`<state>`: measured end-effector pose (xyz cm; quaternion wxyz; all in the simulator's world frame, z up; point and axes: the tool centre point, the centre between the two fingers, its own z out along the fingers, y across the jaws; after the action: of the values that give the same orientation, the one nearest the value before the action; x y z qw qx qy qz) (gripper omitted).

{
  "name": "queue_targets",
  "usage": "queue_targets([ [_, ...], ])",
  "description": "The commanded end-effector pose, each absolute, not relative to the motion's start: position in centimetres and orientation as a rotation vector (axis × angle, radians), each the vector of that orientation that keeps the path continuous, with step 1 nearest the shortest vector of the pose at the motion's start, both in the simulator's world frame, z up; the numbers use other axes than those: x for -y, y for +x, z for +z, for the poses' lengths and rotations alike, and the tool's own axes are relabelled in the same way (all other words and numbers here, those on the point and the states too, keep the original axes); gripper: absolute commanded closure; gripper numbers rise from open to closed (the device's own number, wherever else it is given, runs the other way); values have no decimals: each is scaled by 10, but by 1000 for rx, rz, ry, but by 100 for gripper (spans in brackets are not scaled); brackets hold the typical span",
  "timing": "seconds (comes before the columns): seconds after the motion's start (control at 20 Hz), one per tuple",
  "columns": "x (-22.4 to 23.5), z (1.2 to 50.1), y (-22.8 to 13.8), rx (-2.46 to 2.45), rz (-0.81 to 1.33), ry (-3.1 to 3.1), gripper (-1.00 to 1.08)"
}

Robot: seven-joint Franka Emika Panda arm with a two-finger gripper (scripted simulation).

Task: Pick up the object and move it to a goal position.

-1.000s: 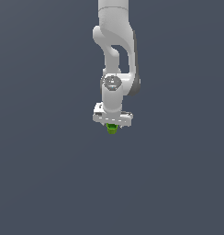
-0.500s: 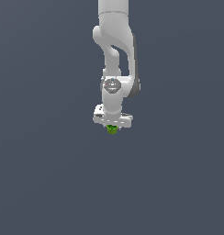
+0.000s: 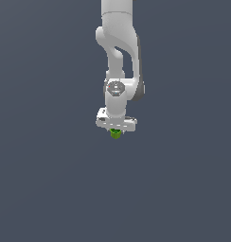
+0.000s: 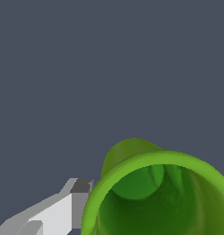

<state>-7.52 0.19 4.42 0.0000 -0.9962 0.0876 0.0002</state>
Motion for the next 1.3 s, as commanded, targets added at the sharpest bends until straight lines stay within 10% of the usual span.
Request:
queue_targets([
  [0.0,-3,47,-71,-275,-2,-3129,108],
  [1.25,-23,134,56,-275,-1,-3130,108],
])
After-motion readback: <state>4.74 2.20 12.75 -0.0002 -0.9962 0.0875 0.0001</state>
